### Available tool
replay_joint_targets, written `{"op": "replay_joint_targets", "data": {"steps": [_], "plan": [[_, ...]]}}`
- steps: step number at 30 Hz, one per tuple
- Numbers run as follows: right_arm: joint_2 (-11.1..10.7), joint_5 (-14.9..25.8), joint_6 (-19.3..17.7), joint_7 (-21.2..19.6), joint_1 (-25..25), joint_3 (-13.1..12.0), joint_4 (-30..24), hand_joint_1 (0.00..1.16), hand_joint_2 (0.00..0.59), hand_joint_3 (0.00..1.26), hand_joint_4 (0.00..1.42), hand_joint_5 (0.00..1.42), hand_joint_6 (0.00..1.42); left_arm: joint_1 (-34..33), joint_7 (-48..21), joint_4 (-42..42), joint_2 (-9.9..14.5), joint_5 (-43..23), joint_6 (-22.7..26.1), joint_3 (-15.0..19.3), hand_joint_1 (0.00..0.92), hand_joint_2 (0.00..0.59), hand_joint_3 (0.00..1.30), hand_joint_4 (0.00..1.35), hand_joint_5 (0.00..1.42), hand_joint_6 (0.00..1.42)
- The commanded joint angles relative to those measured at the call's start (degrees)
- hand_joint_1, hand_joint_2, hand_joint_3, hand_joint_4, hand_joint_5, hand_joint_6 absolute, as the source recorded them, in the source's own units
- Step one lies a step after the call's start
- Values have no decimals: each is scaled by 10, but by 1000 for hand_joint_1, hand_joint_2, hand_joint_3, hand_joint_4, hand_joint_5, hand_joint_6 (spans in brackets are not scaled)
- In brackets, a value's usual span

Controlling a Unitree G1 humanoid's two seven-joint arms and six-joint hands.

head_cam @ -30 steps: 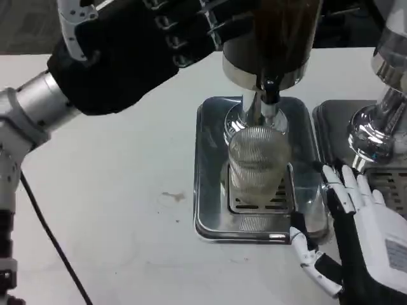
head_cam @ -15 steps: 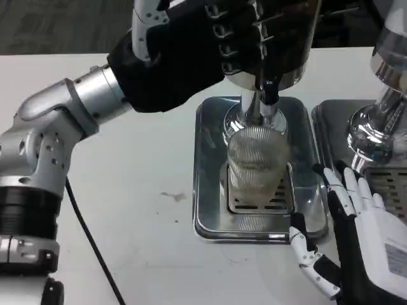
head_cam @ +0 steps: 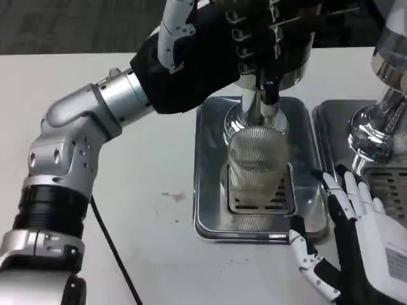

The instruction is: Grasp the cup under the faucet to collect the drink, then remove the cup.

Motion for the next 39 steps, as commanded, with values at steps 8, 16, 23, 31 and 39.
{"op": "replay_joint_targets", "data": {"steps": [8, 16, 23, 31, 39], "plan": [[4, 1, 0, -13, 12, -3, -7, 363, 476, 155, 2, 0, 0, -34, 1, 59, -7, 25, -45, 8, 0, 46, 96, 4, 83, 18], [4, 5, -1, -7, 8, -5, -6, 361, 476, 163, 2, 0, 0, -41, 1, 92, -8, 42, -69, 10, 0, 46, 98, 6, 83, 20], [1, 5, -2, -3, 9, -5, -10, 360, 476, 165, 2, 0, 0, -46, 2, 133, -10, 66, -99, 7, 0, 43, 98, 7, 84, 21], [0, 7, 3, 4, 20, -5, -23, 359, 476, 172, 10, 0, 0, -53, 10, 194, -17, 98, -142, 0, 0, 42, 99, 0, 84, 0], [3, 14, 5, 13, 37, -4, -38, 358, 476, 178, 16, 0, 0, -56, 23, 244, -18, 138, -204, -8, 0, 41, 99, 0, 83, 0]]}}
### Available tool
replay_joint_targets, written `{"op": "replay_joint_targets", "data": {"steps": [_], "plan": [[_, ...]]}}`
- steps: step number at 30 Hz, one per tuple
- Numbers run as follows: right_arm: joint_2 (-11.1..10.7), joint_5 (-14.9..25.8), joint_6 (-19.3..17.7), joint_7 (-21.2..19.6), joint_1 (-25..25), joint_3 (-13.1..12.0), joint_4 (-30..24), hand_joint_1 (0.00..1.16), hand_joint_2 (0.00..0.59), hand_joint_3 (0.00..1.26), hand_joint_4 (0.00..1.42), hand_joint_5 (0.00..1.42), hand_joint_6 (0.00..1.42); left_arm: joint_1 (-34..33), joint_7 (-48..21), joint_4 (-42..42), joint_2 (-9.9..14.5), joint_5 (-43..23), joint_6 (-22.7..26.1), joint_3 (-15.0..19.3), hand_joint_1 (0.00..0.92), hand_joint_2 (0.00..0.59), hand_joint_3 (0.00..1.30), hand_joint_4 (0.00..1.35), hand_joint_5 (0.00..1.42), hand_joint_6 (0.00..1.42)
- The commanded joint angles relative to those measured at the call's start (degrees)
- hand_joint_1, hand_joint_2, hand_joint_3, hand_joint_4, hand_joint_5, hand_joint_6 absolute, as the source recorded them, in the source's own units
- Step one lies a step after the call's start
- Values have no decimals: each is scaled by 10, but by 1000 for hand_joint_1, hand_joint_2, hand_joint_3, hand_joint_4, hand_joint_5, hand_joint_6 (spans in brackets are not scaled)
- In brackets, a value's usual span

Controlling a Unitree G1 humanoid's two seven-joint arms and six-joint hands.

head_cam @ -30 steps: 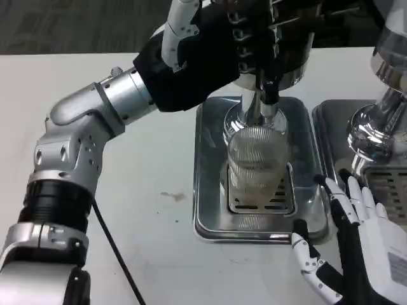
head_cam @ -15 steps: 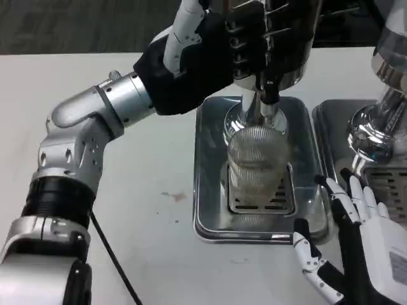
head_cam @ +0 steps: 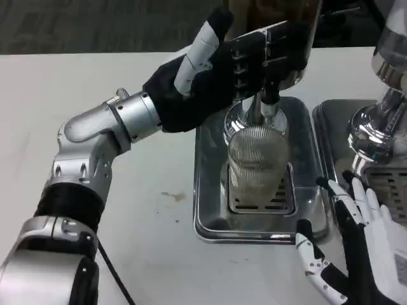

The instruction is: Grasp the cup under the faucet to collect the drink, then remove the cup.

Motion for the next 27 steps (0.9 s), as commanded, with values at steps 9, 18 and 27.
{"op": "replay_joint_targets", "data": {"steps": [9, 18, 27], "plan": [[6, -2, 7, 10, 24, 4, -23, 357, 476, 184, 21, 0, 0, -3, 13, 36, 3, 69, -110, -23, 0, 41, 99, 0, 82, 0], [9, -3, 9, 10, 30, 6, -28, 357, 476, 184, 22, 0, 0, 5, 33, 40, 10, 116, -204, -55, 0, 41, 99, 3, 82, 0], [7, 4, 8, 17, 22, 1, -27, 357, 476, 184, 22, 0, 0, 5, 75, 46, 30, 159, -274, -85, 0, 41, 96, 0, 68, 0]]}}
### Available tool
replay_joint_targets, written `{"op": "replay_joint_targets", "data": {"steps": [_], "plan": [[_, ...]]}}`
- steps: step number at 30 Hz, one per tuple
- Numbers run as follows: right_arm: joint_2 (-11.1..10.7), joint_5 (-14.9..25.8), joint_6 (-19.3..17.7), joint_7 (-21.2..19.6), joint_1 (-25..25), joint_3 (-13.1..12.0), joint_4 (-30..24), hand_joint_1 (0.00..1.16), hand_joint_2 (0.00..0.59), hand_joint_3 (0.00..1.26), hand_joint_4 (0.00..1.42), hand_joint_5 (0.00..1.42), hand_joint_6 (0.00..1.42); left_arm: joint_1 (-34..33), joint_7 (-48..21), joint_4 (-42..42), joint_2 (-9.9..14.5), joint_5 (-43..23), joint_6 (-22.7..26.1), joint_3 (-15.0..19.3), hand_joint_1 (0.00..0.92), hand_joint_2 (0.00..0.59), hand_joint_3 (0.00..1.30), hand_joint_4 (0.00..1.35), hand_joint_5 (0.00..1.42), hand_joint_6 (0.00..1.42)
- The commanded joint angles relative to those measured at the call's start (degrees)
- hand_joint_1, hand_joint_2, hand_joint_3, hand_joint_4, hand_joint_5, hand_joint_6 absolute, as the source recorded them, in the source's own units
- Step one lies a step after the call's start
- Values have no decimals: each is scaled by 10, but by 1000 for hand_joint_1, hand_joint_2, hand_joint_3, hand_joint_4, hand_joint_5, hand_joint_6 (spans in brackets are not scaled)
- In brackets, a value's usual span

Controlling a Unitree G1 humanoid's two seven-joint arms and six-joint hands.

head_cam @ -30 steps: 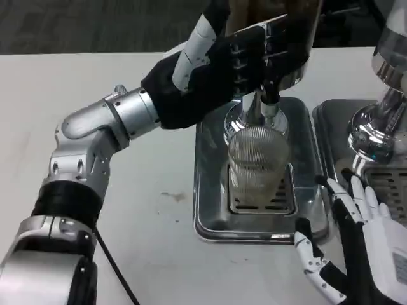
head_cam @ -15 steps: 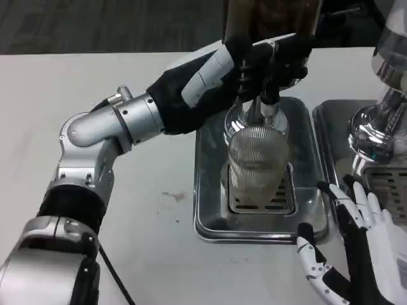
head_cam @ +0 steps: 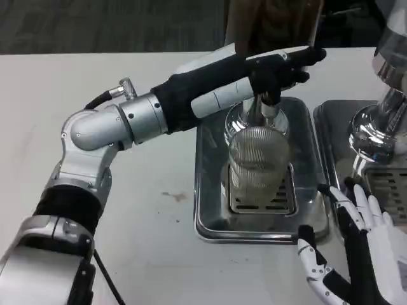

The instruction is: Grasp the cup under the faucet to collect the drink, then remove the cup.

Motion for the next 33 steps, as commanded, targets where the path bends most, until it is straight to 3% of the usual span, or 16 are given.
{"op": "replay_joint_targets", "data": {"steps": [1, 23, 28, 30, 33], "plan": [[1, 6, 4, 6, -4, -3, -5, 357, 476, 184, 22, 0, 0, 7, 14, 13, 14, 35, -23, -21, 0, 41, 96, 0, 66, 0], [-1, 28, -7, 7, -13, -12, -5, 357, 476, 185, 34, 2, 0, 6, 116, 28, 46, 119, -130, -85, 0, 48, 86, 0, 33, 0], [-2, 59, -16, 6, -18, -20, 0, 357, 476, 181, 34, 3, 1, 5, 139, 33, 50, 134, -142, -97, 0, 48, 86, 0, 33, 0], [-2, 89, -29, 4, -20, -28, 8, 357, 476, 179, 34, 3, 1, 5, 143, 35, 49, 135, -143, -99, 0, 48, 86, 0, 33, 0], [-4, 139, -59, 5, -24, -41, 25, 404, 405, 157, 34, 4, 28, 4, 146, 39, 49, 133, -140, -102, 0, 48, 86, 0, 33, 0]]}}
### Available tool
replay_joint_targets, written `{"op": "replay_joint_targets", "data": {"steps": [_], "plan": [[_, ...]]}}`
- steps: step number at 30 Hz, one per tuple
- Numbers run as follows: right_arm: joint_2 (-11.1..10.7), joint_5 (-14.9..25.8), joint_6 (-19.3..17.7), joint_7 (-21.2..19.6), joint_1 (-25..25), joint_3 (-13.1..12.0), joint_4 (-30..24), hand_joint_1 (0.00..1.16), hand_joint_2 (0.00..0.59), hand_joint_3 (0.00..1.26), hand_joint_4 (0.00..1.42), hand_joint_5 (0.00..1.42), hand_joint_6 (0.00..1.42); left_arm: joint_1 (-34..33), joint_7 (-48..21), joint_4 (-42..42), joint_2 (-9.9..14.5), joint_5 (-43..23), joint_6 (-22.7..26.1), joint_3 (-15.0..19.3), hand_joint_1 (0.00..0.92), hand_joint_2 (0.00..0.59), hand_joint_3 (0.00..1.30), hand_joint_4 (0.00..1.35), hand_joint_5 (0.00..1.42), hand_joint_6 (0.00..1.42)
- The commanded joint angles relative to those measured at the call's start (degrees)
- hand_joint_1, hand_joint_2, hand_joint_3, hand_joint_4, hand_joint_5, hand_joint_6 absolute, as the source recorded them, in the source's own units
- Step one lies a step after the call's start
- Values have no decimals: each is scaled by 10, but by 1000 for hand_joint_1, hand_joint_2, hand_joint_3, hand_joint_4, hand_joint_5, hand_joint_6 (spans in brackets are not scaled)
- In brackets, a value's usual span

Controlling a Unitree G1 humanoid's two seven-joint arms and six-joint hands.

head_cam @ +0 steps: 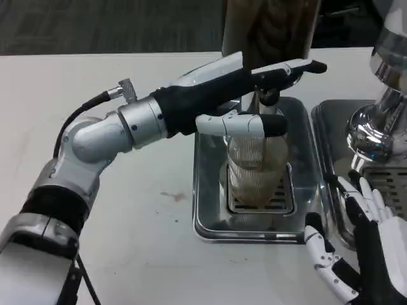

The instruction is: Grasp the cup under the faucet to collect the drink, then remove the cup.

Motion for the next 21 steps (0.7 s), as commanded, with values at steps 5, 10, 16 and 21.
{"op": "replay_joint_targets", "data": {"steps": [5, 10, 16, 21], "plan": [[-10, 107, -92, -1, -15, -32, 62, 531, 312, 118, 54, 38, 74, 2, -3, 21, 9, 22, 16, -16, 0, 48, 86, 0, 28, 0], [-15, 160, -128, 17, -30, -40, 98, 586, 256, 45, 64, 50, 93, 1, 0, 26, 10, 22, 17, -16, 0, 47, 89, 0, 24, 0], [-19, 202, -147, 44, -49, -45, 132, 635, 221, 0, 19, 7, 65, -1, 6, 29, 11, 24, 18, -17, 0, 47, 94, 0, 22, 0], [-22, 223, -147, 70, -76, -45, 159, 660, 209, 0, 0, 0, 10, 0, 8, 29, 16, 25, 17, -16, 0, 47, 95, 0, 27, 0]]}}
